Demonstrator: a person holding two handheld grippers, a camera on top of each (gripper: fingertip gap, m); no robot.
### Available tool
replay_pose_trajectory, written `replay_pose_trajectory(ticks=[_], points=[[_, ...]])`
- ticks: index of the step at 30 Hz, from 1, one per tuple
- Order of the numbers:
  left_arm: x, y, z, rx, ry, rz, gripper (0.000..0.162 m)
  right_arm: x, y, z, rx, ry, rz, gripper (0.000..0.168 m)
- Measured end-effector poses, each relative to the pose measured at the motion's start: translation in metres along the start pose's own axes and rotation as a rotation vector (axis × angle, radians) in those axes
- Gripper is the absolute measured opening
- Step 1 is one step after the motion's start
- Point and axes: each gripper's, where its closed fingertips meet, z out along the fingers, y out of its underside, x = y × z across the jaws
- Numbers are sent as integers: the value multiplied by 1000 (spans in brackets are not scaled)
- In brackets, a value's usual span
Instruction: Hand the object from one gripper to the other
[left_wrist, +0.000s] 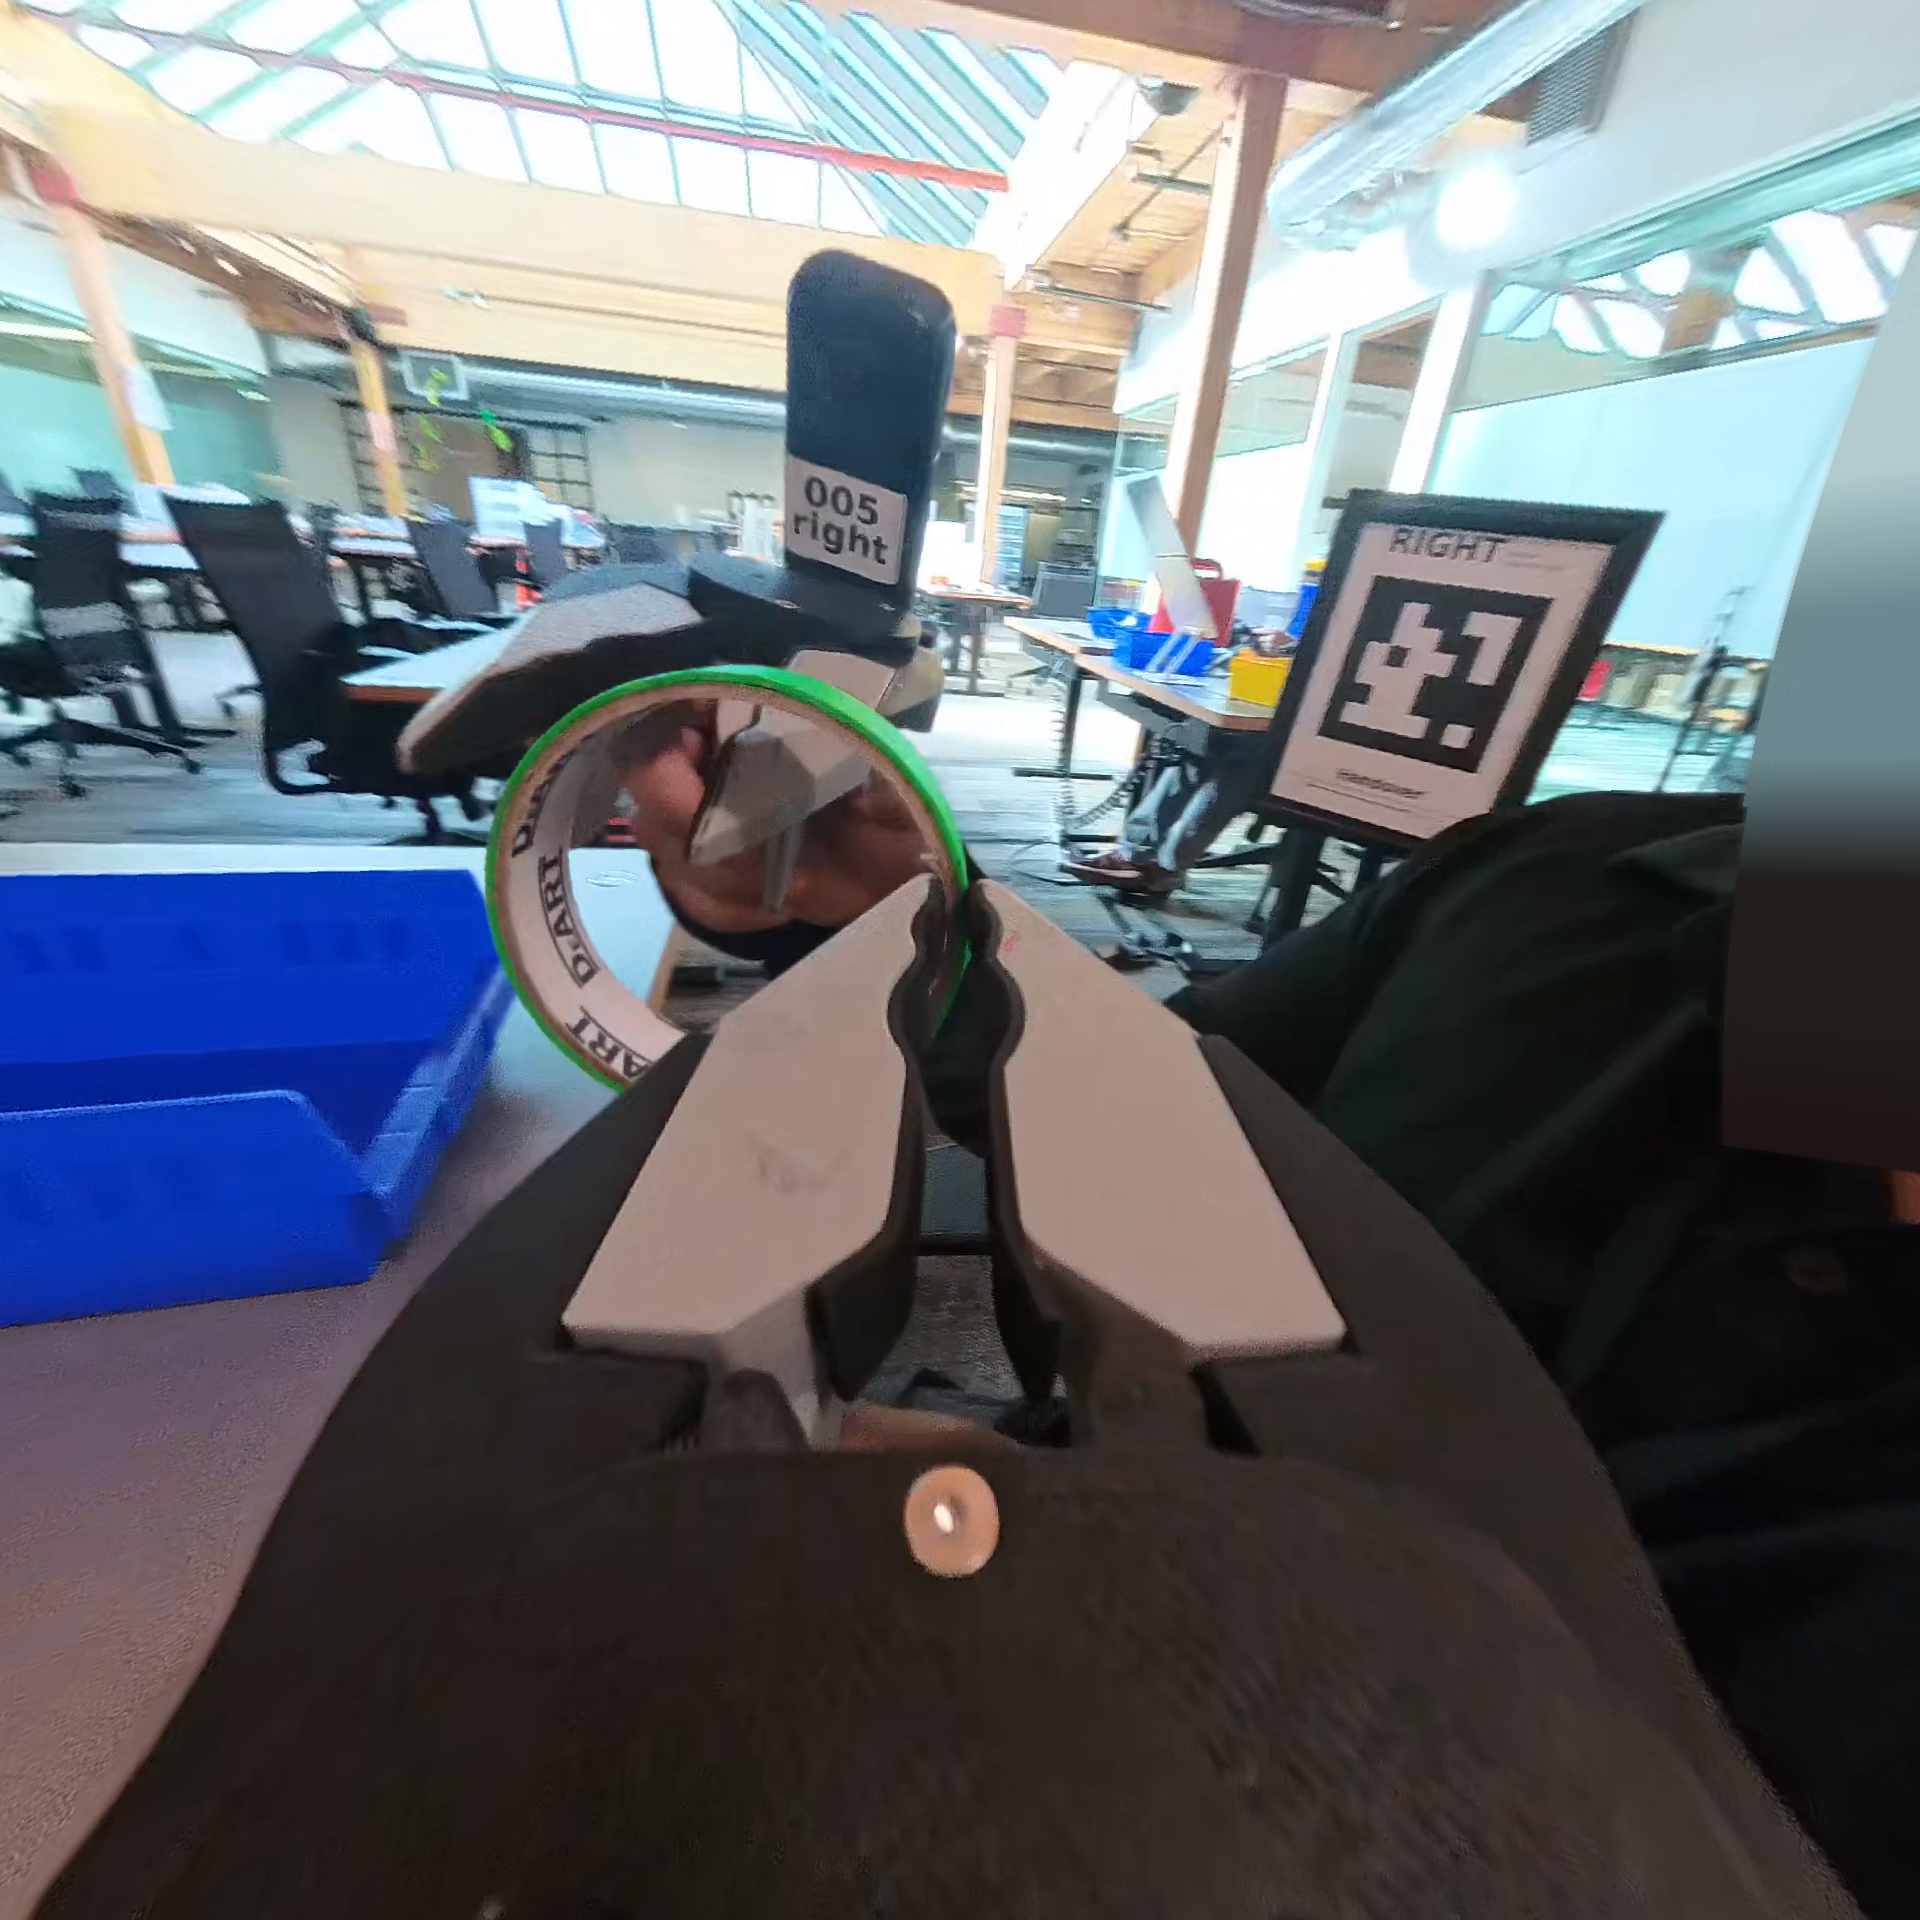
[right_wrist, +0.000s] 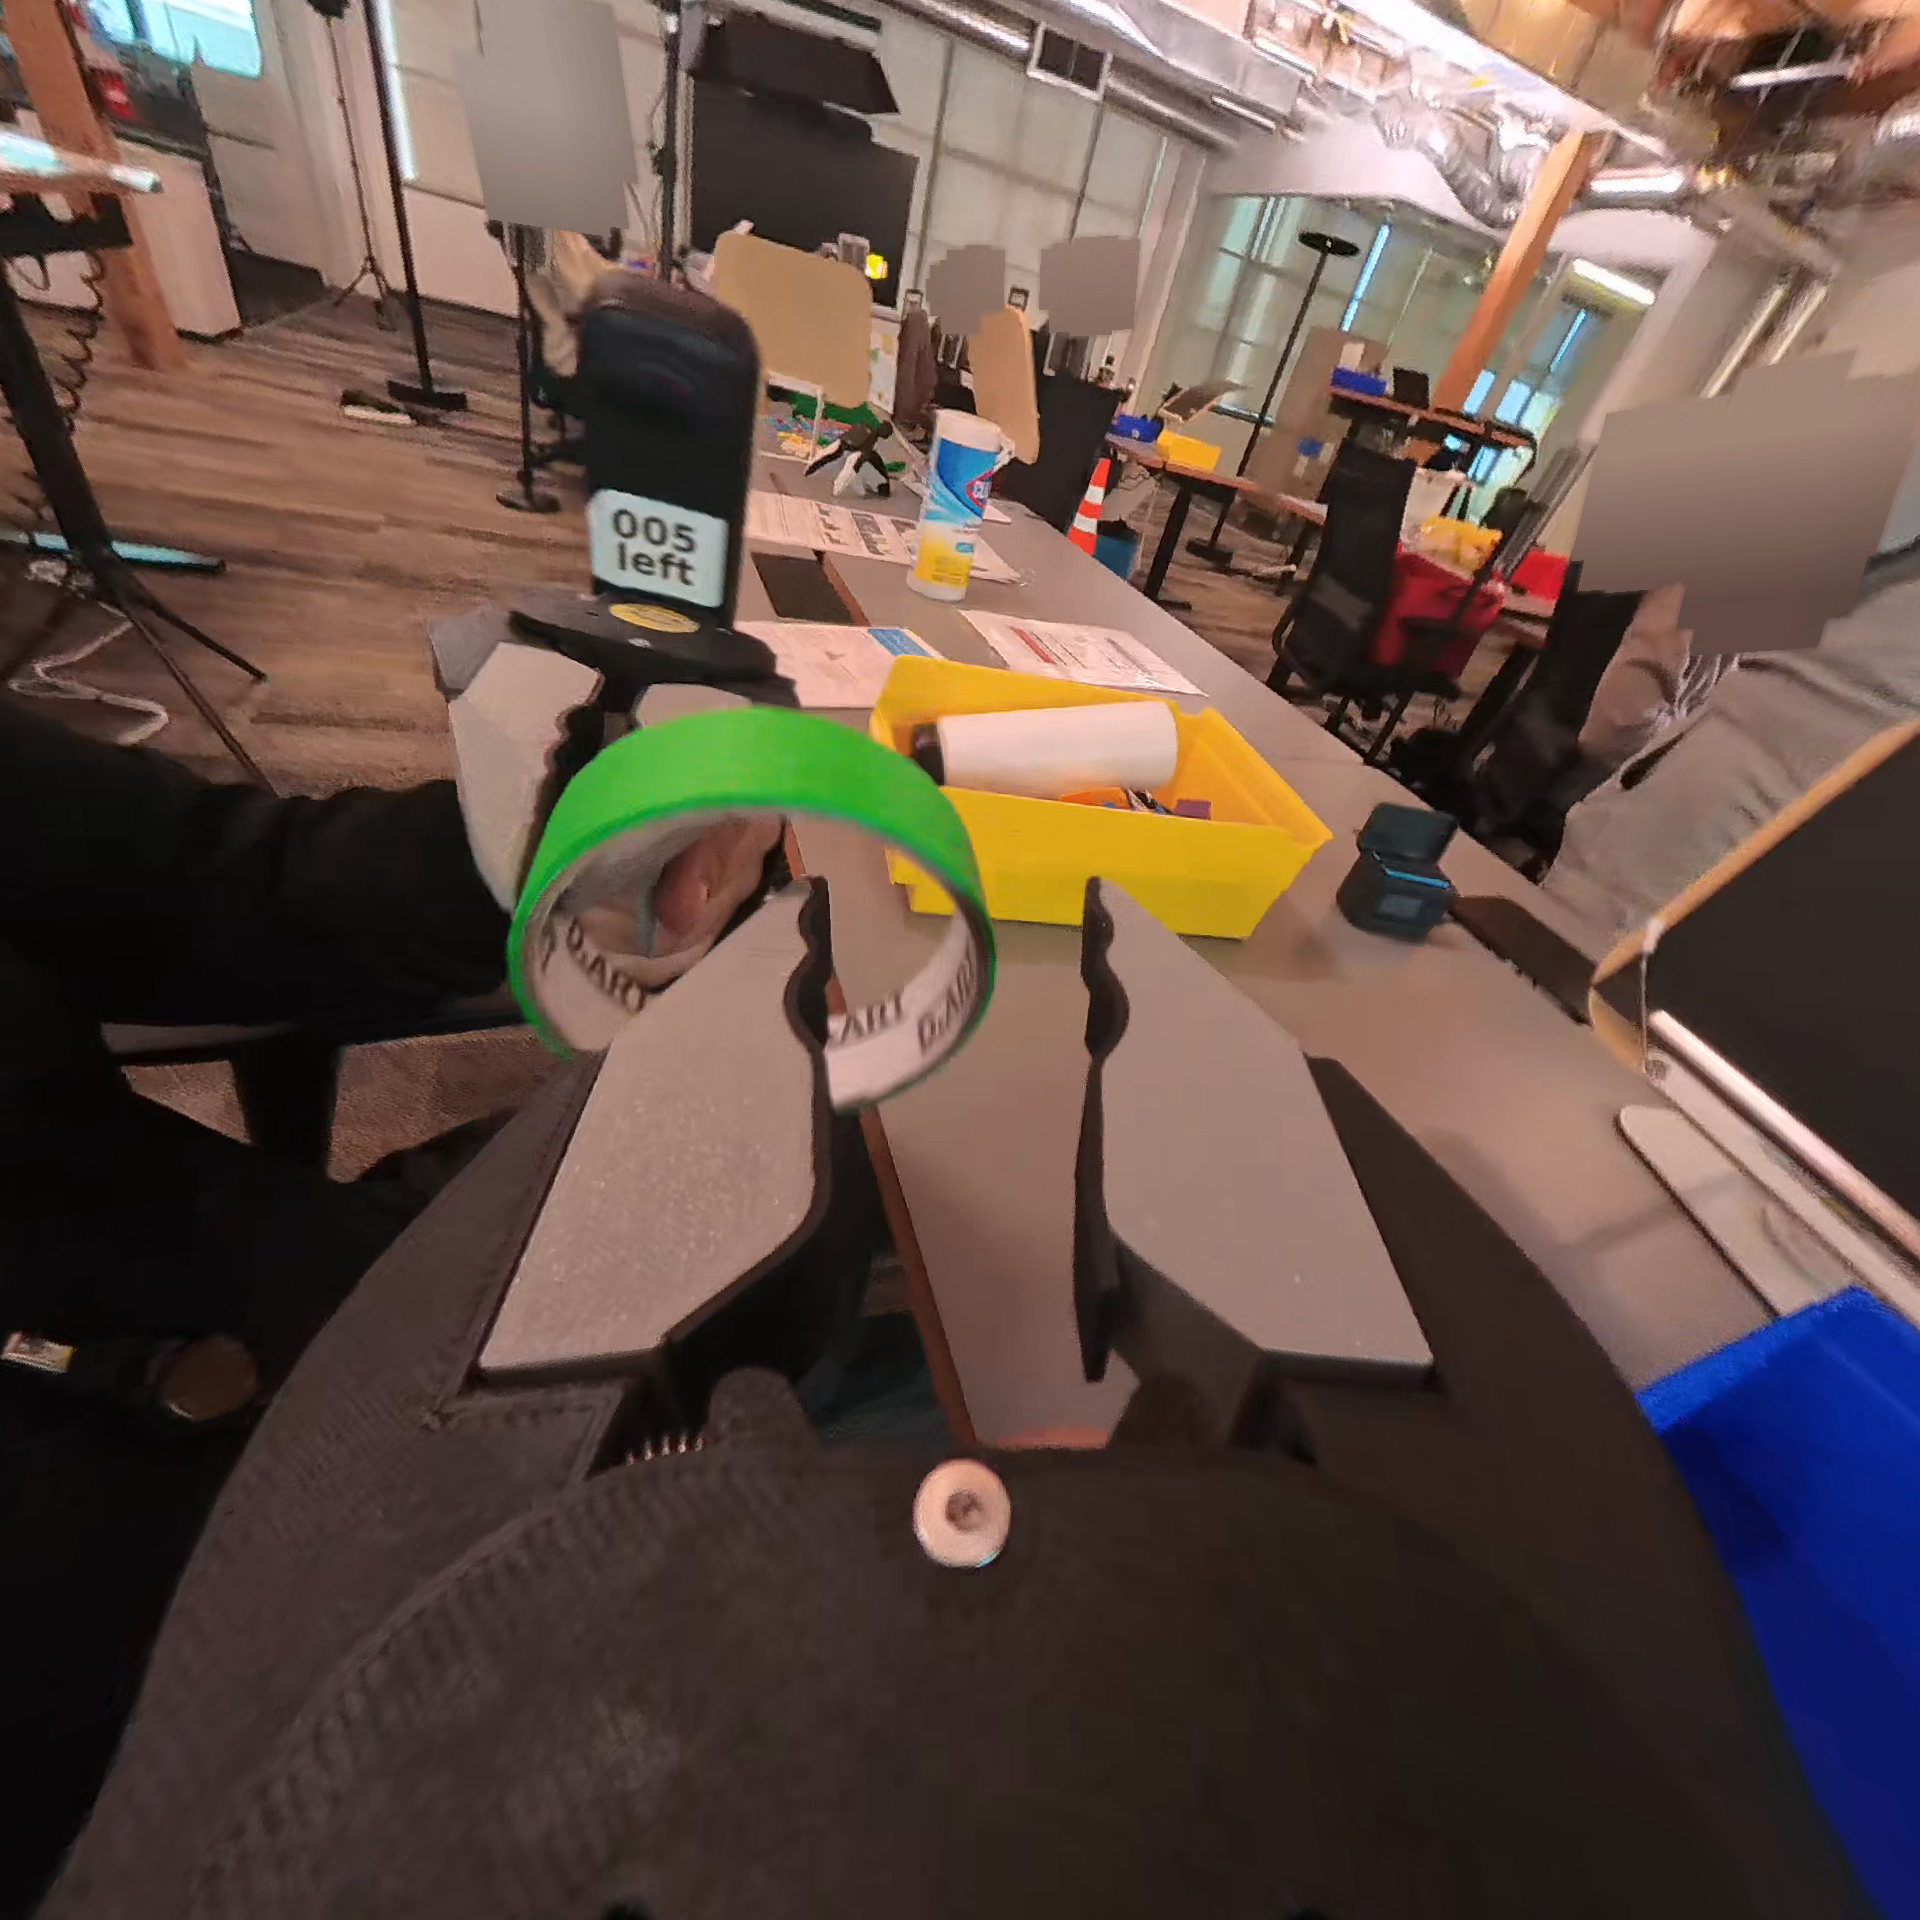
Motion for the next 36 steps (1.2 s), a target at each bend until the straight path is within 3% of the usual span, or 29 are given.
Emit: replay_pose_trajectory(ticks=[1, 7, 11, 15, 20, 24, 26, 29, 36], points=[[1, 3, 3, -6, 9, -12, 2, -6, 1, 6, -9, -8, -35, 40], [2, 5, 3, -22, -15, 41, 3, -4, 11, 20, -94, 115, -223, 3], [-27, -11, -16, -20, -274, 199, 10, 31, 2, 5, -56, 301, -157, 2], [-56, -14, -39, -150, -575, 468, 27, 78, 13, -20, -101, 537, -89, 1], [-59, -5, -29, -278, -704, 737, 32, 84, 62, -8, -292, 455, 109, 2], [-54, 16, -12, -438, -721, 1117, 30, 72, 91, 8, -402, 365, 209, 2], [-49, 35, -5, -530, -651, 1304, 23, 68, 98, 12, -438, 342, 228, 2], [-55, 75, -3, -731, -546, 1448, 23, 56, 110, 17, -497, 275, 255, 2], [-87, 117, -12, -1001, -502, 1699, 22, 49, 152, 21, -686, 243, 258, 2]])
